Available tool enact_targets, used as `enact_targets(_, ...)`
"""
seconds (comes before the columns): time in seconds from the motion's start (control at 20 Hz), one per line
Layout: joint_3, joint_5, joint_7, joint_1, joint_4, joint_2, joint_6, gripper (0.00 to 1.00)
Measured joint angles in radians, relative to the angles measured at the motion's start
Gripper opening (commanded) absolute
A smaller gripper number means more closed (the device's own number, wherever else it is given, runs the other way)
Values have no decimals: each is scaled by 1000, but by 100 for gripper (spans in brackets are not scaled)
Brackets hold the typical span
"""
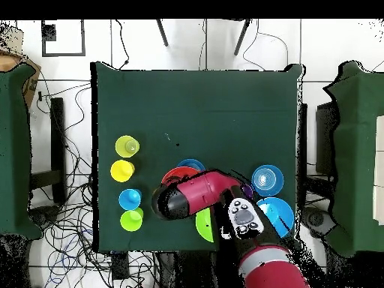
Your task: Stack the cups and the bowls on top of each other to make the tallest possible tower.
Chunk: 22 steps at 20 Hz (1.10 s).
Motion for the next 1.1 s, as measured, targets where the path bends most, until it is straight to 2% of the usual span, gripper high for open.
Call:
enact_targets(0.35, -4, 0, 0, 33, -11, 19, 0, 100)
enact_targets(1.1, -16, 0, 0, 33, -11, 20, 0, 100)
